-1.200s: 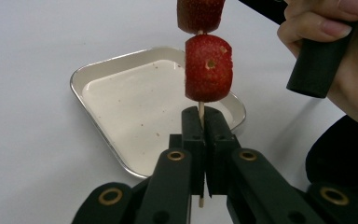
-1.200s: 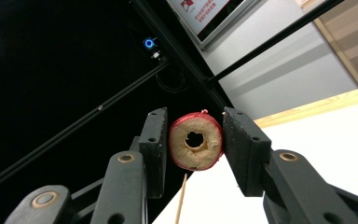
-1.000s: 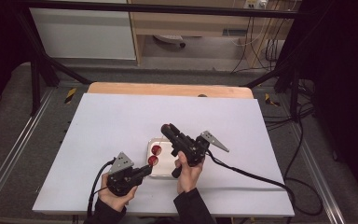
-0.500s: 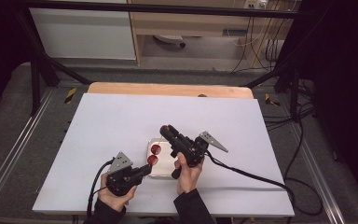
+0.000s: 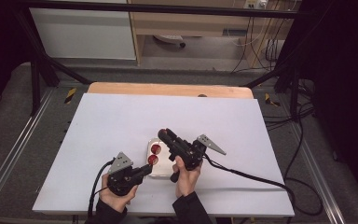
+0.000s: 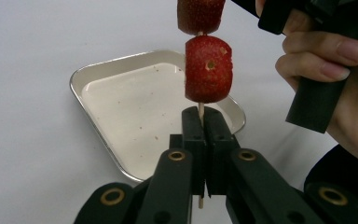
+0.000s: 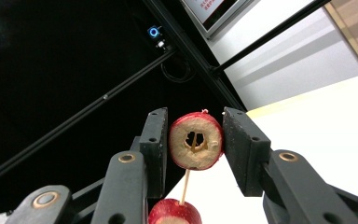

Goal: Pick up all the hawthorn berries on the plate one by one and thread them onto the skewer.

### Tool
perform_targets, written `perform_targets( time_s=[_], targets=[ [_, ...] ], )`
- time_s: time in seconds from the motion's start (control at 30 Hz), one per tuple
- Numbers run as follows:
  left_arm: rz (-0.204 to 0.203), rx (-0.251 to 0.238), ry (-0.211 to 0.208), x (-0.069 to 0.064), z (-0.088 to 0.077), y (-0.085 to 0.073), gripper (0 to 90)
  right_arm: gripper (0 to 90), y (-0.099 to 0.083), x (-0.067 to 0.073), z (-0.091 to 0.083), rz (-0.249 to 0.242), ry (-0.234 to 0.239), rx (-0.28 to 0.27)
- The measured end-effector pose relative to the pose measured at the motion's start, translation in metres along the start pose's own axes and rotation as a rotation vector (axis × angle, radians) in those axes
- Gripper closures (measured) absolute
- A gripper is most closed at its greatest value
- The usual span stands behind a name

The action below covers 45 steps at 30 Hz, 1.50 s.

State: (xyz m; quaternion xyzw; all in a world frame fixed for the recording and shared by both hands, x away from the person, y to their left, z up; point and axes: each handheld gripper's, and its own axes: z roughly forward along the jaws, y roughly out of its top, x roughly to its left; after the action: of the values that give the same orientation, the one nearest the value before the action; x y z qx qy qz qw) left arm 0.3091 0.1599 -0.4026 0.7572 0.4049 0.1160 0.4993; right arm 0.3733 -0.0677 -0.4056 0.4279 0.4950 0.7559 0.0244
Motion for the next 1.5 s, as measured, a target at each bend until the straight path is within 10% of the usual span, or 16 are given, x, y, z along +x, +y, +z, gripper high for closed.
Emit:
perform_targets(
  time_s=[0.6, 0.73, 1.13, 1.5],
  targets=[
    [-0.005, 0.009, 0.005, 0.005, 0.004, 0.001, 88.6, 61.7, -0.007, 0.0, -0.001, -0.034, -0.012, 0.088],
    [-0.009, 0.014, 0.012, 0.008, 0.003, -0.001, 88.6, 47.0, 0.005, 0.002, -0.004, -0.082, -0.042, 0.136],
    [0.033, 0.023, 0.029, 0.015, 0.002, -0.001, 88.5, 10.3, 0.028, -0.029, -0.028, -0.323, -0.188, 0.483],
    [0.077, 0.059, 0.028, 0.02, 0.001, 0.003, 88.4, 0.6, 0.037, -0.065, -0.068, -0.481, -0.247, 0.685]
  ],
)
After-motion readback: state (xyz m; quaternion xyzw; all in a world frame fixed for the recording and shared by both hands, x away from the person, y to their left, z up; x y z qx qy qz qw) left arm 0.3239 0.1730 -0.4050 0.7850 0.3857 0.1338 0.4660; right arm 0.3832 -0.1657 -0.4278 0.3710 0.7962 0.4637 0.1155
